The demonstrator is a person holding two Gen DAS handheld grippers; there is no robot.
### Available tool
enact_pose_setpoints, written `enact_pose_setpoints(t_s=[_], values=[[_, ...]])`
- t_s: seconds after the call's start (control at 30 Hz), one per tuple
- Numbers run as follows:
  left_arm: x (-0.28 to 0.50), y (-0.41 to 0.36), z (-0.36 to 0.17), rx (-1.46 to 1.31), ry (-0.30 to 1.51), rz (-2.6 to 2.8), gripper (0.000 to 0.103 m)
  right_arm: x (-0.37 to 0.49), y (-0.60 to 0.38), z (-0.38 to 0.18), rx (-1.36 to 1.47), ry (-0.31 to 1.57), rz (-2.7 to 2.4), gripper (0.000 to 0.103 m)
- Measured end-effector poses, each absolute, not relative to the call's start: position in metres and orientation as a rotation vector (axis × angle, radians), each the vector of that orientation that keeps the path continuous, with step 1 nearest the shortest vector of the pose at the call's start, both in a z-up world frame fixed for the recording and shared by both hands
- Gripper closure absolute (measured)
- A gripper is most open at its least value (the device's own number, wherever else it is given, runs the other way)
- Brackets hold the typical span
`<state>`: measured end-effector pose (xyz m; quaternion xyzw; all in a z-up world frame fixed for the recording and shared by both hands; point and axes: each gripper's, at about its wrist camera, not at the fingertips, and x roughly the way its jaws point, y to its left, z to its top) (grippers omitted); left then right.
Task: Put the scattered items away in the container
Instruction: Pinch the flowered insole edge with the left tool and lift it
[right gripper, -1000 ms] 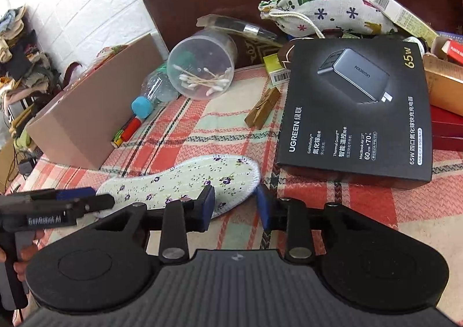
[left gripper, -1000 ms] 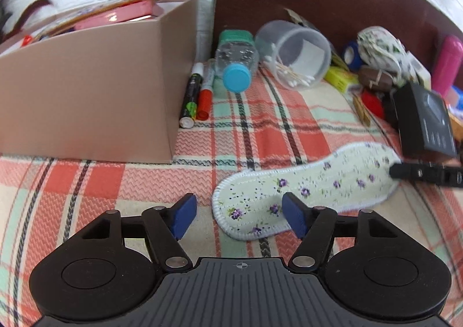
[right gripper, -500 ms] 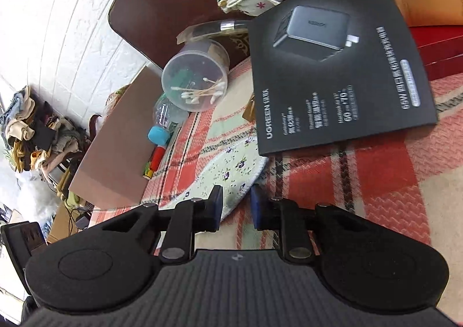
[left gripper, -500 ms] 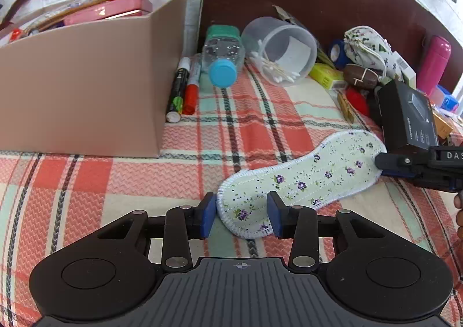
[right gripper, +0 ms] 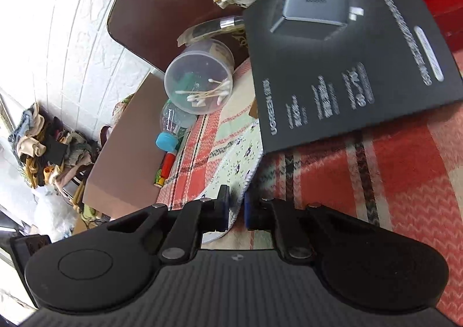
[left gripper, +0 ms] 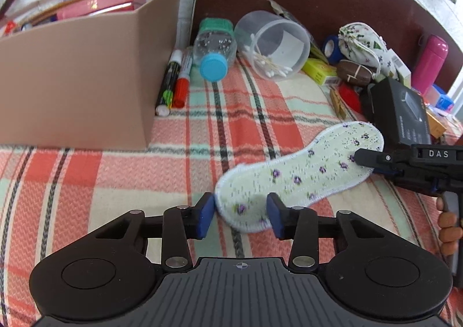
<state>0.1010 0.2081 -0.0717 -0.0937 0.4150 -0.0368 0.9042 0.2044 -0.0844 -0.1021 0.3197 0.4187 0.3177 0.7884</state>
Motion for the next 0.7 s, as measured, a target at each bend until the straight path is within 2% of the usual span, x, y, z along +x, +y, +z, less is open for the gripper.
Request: enact_pose_setpoints(t_s=[0.13, 0.2, 0.33, 0.43, 0.5, 0.53, 0.57, 0.7], values=[[0.100, 0.207, -0.072, -0.195, 0.856, -0.084, 0.032, 0.207, -0.087, -0.107, 0.776, 0.940, 0.679, 0.095], [0.102, 0.205, -0.072, -0.197, 0.854, -0.073, 0.022, 0.211, -0.091, -0.115, 0.892, 0.981, 0.691, 0.099], [0.106, 0.202, -0.072, -0.199, 0.850, -0.052, 0.024, 0.216, -0.099, -0.126, 1.042, 1.020, 0.699, 0.100], [0.108, 0.199, -0.071, -0.202, 0.847, -0.035, 0.034, 0.216, -0.097, -0.125, 1.022, 1.022, 0.697, 0.100], [0.110, 0.198, -0.071, -0.203, 0.845, -0.024, 0.052, 0.216, -0.095, -0.122, 0.993, 1.022, 0.696, 0.100], [0.111, 0.197, -0.071, -0.204, 0.844, -0.019, 0.056, 0.216, -0.094, -0.121, 0.979, 1.022, 0.696, 0.100], [0.112, 0.196, -0.071, -0.205, 0.843, -0.013, 0.068, 0.216, -0.093, -0.120, 0.964, 1.021, 0.696, 0.100], [0.111, 0.199, -0.070, -0.216, 0.834, 0.004, 0.083, 0.214, -0.086, -0.113, 0.876, 1.012, 0.694, 0.100]])
